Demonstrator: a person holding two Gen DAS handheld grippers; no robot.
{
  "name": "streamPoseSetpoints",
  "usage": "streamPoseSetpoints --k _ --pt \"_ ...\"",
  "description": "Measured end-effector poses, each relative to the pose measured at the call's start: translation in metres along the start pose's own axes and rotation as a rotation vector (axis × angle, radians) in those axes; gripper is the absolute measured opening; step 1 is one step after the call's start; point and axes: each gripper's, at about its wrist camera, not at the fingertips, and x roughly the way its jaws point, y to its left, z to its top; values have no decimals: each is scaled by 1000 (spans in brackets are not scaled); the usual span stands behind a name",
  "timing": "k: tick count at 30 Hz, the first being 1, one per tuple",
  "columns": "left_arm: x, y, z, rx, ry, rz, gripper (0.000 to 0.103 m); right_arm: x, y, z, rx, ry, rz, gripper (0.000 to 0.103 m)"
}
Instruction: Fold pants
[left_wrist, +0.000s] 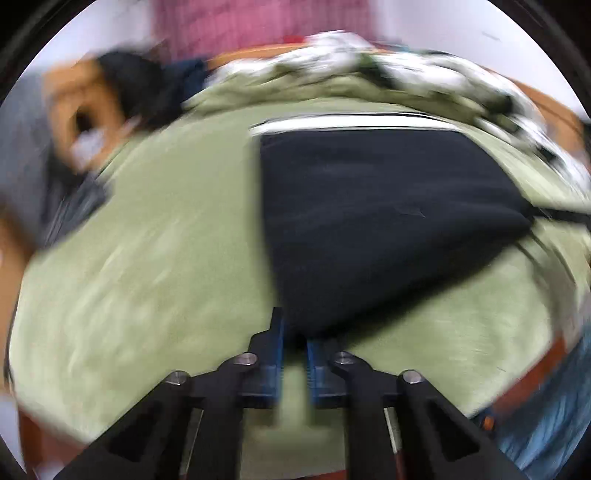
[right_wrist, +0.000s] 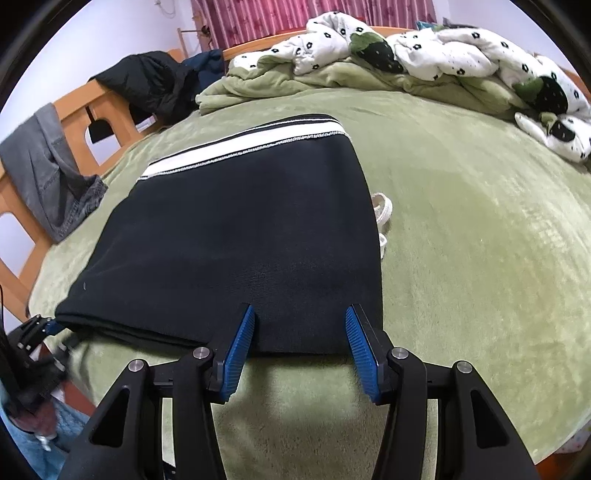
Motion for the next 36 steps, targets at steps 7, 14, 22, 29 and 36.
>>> streamPoseSetpoints --k 7,14,22,29,36 --pt "-20 16 -1 -64 -7 -178 20 -1 1 -2 -55 -2 -7 51" --pt "-48 -14 -13 60 -74 -200 41 -18 -7 8 -21 -66 37 51" --pt "-6 -44 8 40 -74 37 53 -11 7 16 -35 -75 46 51" --pt "-12 -14 -15 -63 -76 1 24 -7 19 8 -85 -55 17 51" --pt "-34 18 -23 -194 -48 -112 18 -13 15 4 -100 -60 22 51"
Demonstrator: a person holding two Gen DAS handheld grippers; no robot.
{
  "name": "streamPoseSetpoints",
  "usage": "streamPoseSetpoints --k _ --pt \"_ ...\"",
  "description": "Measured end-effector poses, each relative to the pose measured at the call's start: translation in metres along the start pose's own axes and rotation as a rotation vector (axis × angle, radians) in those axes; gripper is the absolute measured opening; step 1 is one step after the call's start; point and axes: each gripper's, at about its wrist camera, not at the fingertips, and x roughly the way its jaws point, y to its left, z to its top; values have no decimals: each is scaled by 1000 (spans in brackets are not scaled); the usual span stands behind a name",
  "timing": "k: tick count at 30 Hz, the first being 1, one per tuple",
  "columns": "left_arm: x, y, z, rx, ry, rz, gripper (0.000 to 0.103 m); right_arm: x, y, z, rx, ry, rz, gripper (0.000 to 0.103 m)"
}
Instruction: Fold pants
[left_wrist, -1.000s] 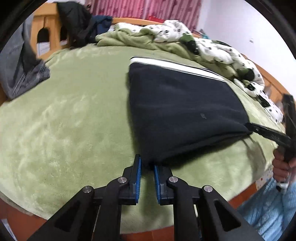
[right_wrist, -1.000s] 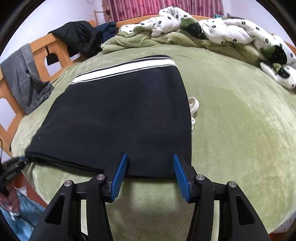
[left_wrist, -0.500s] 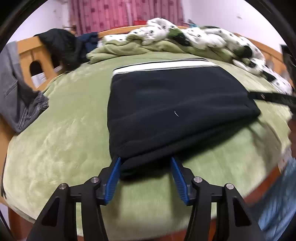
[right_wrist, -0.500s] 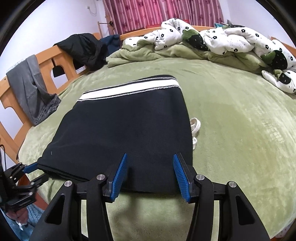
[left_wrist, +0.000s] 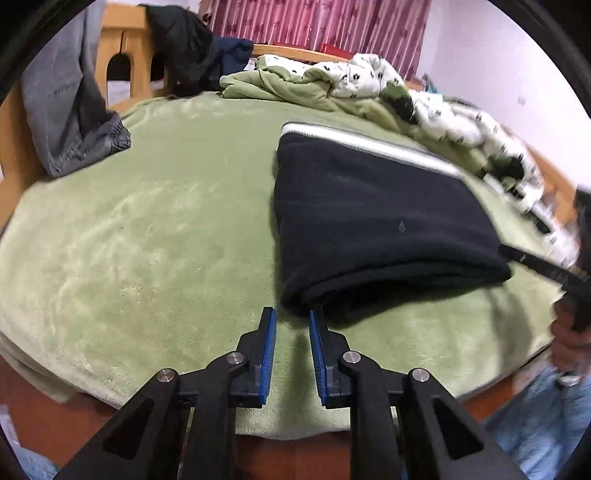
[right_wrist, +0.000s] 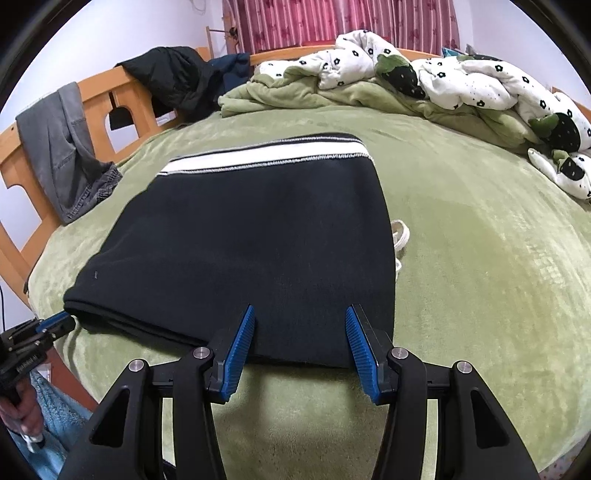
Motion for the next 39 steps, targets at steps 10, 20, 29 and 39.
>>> streamPoseSetpoints --k 10,20,29,39 --pt "34 -52 51 140 9 -29 31 8 -4 10 15 -29 11 51" --pt "24 -37 42 54 59 -66 34 3 -6 0 48 57 -49 51" --pt "-28 -74 52 107 54 -1 45 -61 20 14 67 -5 -70 60" --pt "-99 -101 64 103 -52 94 67 -137 42 19 63 -96 -74 93"
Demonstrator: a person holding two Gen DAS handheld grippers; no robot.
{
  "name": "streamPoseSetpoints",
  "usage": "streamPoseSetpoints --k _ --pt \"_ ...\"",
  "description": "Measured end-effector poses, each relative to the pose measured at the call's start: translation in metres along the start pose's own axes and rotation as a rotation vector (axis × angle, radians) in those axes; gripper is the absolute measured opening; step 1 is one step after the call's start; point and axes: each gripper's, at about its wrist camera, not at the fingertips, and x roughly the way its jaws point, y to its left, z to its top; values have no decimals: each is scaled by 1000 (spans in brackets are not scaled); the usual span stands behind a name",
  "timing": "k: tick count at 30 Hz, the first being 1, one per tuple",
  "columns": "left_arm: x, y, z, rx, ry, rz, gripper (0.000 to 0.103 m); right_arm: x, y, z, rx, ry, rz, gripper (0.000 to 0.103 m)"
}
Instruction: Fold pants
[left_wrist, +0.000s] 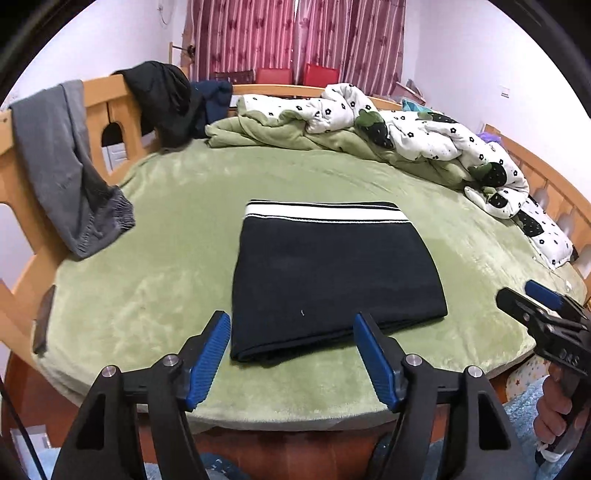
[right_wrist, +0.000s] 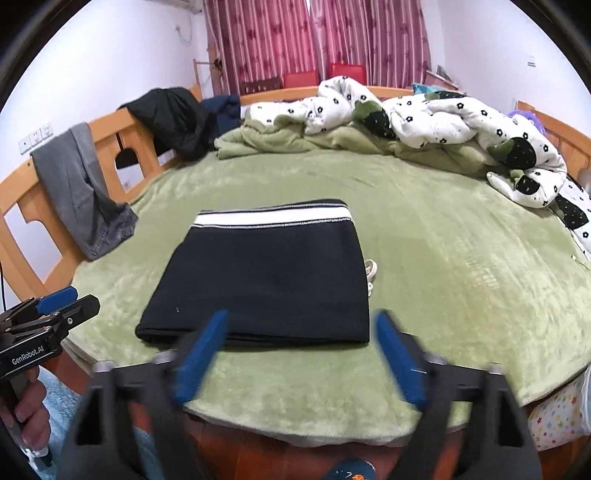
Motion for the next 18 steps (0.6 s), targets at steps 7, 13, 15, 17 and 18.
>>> streamPoseSetpoints --k 7,13,15,17,18 --pt "-23 -4 -10 7 6 12 68 -28 8 -14 -39 -5 -43 98" --pt "-28 -4 -19 1 17 17 68 -42 10 -24 -38 -5 -41 98" --pt "-30 -5 -20 3 12 22 68 -44 10 -25 -32 -4 -41 98" --pt "-32 -5 -20 6 4 26 68 -46 11 -24 -30 -9 -46 98" --pt "-33 -5 -21 7 1 28 68 -47 11 -24 -30 -13 -51 98"
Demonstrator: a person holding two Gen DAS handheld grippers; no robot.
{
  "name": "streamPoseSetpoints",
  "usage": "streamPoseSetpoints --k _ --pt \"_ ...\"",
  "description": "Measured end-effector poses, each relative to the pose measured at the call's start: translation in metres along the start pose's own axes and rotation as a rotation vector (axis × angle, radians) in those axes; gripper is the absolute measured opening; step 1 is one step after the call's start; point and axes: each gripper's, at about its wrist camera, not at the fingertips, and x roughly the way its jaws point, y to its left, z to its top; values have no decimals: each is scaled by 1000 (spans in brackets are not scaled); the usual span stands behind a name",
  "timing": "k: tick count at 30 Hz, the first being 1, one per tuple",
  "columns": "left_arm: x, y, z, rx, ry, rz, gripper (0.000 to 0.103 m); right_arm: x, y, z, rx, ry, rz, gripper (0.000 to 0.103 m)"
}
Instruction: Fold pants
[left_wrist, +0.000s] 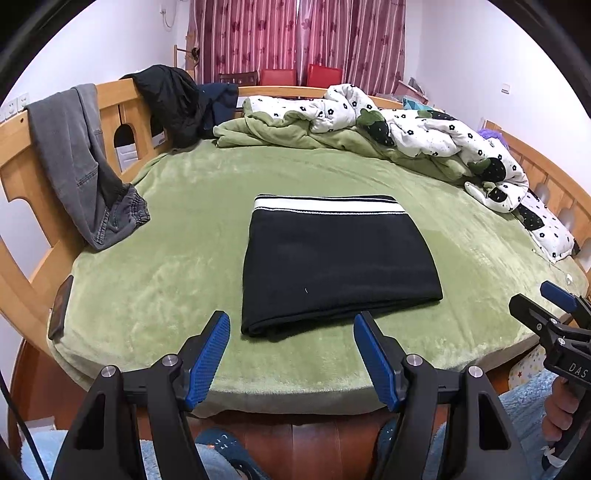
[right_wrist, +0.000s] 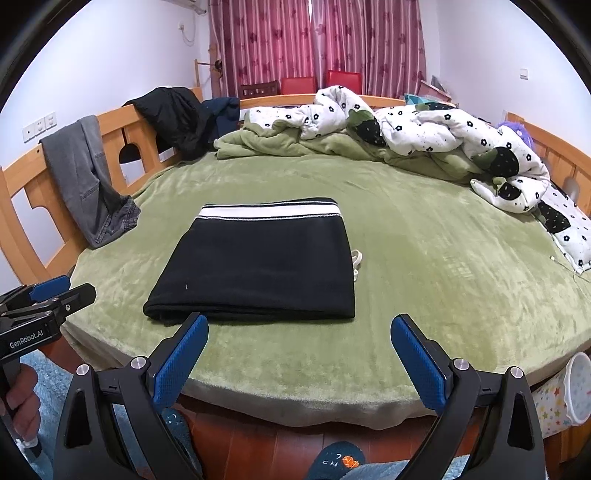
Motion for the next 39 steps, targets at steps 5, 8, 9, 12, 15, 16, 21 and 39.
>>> streamPoseSetpoints --k 5,8,9,12,15,16,21,39 --pt "0 -2 -2 2 2 10 68 -1 -1 0 13 4 0 98" --pt "0 -1 -2 2 2 15 68 0 -3 0 13 4 -1 98" --pt "1 0 -2 1 3 13 68 0 -3 0 13 4 -1 98" --pt "0 0 -2 5 0 10 68 0 -5 0 15 7 -3 98" --pt "0 -1 -2 7 -2 17 68 0 -4 0 17 6 -7 98" --pt "0 -1 -3 9 -2 16 68 0 -4 0 17 7 -8 98" --pt "-1 -3 -3 7 -2 18 68 0 -5 0 17 4 -8 98" --pt "-1 -3 -3 7 -3 17 68 2 -9 -1 18 8 -11 98"
